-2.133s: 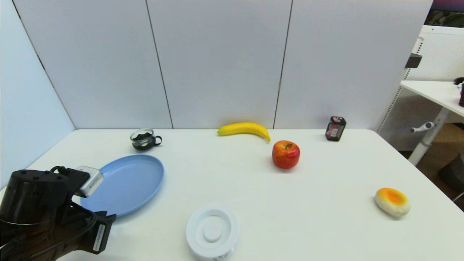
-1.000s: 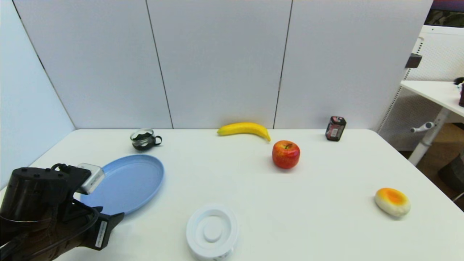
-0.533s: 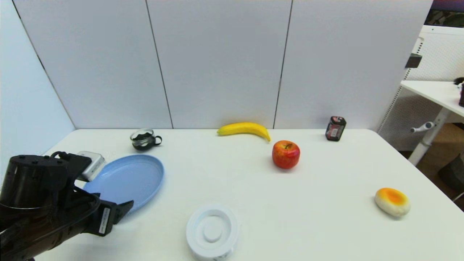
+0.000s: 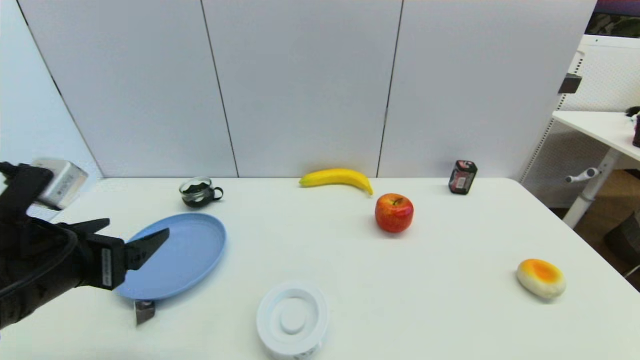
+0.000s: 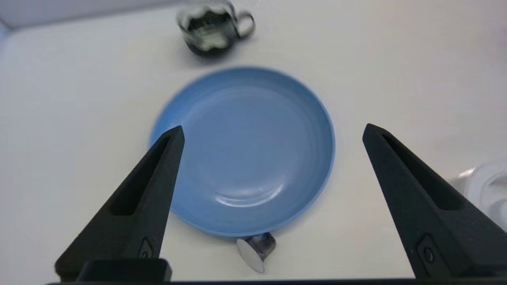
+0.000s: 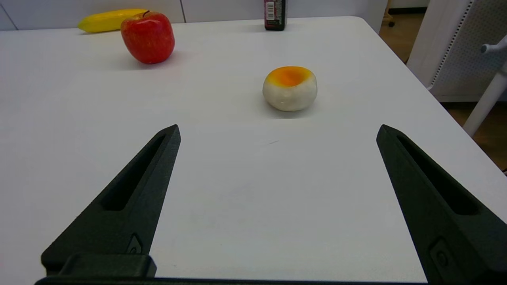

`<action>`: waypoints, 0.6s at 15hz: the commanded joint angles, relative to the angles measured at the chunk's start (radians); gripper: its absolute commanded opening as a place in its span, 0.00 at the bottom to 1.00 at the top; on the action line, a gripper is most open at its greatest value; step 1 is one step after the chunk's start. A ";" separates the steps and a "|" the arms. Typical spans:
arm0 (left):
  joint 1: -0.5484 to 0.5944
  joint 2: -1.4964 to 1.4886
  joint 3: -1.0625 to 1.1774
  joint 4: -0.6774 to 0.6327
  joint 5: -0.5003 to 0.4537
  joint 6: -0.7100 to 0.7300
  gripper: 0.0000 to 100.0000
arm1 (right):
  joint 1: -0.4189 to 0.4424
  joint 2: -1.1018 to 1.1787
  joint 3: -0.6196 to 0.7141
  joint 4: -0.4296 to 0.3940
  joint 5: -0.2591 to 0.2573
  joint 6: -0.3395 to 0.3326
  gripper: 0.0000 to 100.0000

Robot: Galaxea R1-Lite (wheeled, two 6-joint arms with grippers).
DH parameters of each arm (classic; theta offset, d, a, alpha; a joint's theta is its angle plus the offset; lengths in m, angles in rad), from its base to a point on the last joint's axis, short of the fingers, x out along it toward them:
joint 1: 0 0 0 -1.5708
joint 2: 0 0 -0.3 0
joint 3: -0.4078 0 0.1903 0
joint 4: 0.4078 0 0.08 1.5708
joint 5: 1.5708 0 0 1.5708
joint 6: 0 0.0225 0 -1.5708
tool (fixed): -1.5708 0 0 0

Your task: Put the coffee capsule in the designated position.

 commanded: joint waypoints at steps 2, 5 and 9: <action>0.120 -0.338 -0.041 -0.004 -0.061 0.014 1.00 | -0.001 0.001 0.000 -0.001 0.000 0.000 1.00; 0.264 -0.504 -0.024 0.045 -0.196 0.040 1.00 | 0.001 0.001 0.000 -0.001 0.000 0.000 1.00; 0.402 -0.722 0.031 0.123 -0.298 0.056 1.00 | -0.001 0.001 0.000 -0.001 0.000 0.000 1.00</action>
